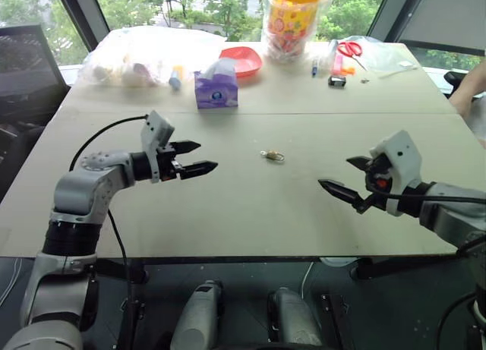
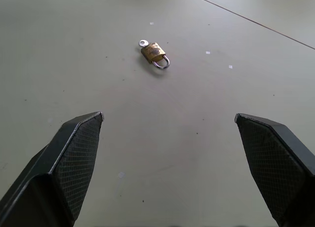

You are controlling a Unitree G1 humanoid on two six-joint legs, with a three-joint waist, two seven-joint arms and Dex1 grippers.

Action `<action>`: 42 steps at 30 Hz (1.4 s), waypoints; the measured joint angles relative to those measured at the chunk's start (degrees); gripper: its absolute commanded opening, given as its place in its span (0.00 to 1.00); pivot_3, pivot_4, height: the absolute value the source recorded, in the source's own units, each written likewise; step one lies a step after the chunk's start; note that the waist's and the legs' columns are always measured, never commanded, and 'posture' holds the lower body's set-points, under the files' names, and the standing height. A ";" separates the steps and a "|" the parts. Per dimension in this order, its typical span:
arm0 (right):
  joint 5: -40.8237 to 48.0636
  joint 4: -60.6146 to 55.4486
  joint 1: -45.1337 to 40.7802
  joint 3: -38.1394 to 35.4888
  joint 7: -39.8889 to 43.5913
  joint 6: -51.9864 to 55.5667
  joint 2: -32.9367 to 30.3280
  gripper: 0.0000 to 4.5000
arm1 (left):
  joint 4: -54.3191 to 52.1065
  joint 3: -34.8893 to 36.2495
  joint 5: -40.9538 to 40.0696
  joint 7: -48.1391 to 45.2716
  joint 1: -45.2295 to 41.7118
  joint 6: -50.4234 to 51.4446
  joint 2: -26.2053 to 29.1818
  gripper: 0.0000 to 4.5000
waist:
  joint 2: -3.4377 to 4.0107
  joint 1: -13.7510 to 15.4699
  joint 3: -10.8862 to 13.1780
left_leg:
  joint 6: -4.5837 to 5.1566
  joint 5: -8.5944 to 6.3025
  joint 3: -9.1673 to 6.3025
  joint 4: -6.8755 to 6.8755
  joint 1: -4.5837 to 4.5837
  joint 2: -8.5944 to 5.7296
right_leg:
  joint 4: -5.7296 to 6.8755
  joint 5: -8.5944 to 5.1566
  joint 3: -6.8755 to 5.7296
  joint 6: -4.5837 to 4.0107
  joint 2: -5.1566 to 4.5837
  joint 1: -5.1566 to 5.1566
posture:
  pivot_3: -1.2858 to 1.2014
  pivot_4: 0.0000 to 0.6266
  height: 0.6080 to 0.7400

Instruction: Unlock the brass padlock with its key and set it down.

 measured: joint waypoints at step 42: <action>-23.89 58.50 -38.71 38.71 15.64 -19.67 13.61 1.00 | 31.13 -9.75 13.31 -26.32 -21.85 -20.04 1.20 1.00 | -0.01 -1.70 0.04 | 0.12 -0.03 0.25 0.06 -0.25 -0.06 | 0.30 0.20 -0.06 0.35 0.43 -0.32 | 0.52 0.24 1.00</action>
